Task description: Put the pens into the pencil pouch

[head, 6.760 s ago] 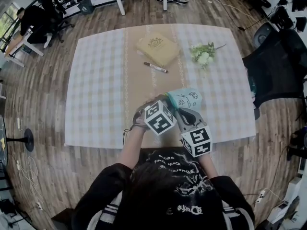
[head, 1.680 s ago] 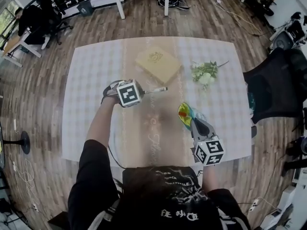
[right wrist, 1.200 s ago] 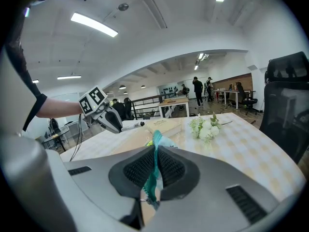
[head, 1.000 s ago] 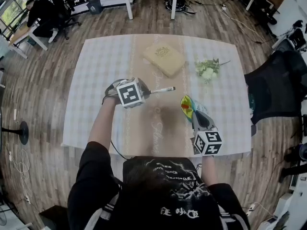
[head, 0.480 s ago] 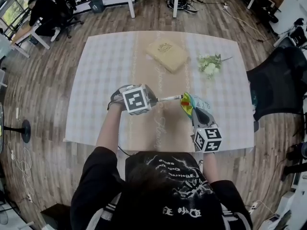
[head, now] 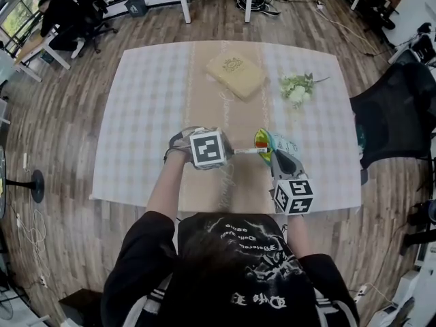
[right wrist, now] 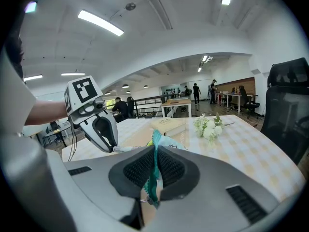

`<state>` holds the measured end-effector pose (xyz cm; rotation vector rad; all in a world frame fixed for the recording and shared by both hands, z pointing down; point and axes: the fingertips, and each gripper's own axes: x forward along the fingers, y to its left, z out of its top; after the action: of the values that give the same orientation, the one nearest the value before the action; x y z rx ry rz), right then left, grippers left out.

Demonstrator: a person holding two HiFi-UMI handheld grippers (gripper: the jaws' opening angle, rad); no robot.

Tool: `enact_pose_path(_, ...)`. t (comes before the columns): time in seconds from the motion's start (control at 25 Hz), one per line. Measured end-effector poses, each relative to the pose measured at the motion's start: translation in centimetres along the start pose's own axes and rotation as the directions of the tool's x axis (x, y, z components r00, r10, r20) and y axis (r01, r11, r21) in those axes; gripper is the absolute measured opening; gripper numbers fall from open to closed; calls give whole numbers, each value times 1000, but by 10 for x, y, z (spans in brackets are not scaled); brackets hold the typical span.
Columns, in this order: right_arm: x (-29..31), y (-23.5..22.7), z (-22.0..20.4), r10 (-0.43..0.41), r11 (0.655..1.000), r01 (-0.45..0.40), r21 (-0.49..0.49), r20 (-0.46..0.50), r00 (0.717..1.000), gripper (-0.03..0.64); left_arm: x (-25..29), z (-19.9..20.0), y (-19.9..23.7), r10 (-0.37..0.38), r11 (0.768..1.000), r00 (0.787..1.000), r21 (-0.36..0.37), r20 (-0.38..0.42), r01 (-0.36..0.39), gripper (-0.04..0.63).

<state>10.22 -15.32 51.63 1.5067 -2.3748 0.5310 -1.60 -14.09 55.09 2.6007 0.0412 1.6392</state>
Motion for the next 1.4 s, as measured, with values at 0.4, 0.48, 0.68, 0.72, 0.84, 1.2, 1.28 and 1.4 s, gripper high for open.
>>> enact_pose_path(0.4,-4,5,-5,19,1000,-19,-12,-8,1000,29,15,-7,2,33,999,996,-21,-80,-35,76)
enact_pose_path(0.48,-2,7,-7,27,1000,-27,-13,-12,1000,29,17,-8,2,34,999,995,-16,-97,-35,77)
enact_pose_path(0.68,2,13,-9,43,999,-43,-19,-19,999,29,25,-3,-3,25,999,996,-22,-91,-27,77)
enact_pose_path(0.72,3,14,-10,45,999,-45,-20,-21,999,29,27,-2,-4,22,999,996,-21,-91,-24,77)
enact_pose_path(0.84,4,16,-13,50,999,-51,-18,-29,998,29,31,0,-5,31,999,995,-12,-92,-32,77)
enact_pose_path(1.2,12,32,-21,80,996,-82,-23,-59,995,29,45,1,-2,89,996,988,-13,-123,-91,77)
enact_pose_path(1.28,13,32,-22,83,996,-83,-13,-59,995,29,46,5,-2,101,995,988,-9,-115,-103,77)
enact_pose_path(1.4,15,32,-23,85,996,-85,9,-57,995,29,47,9,-2,116,993,988,-6,-100,-117,77)
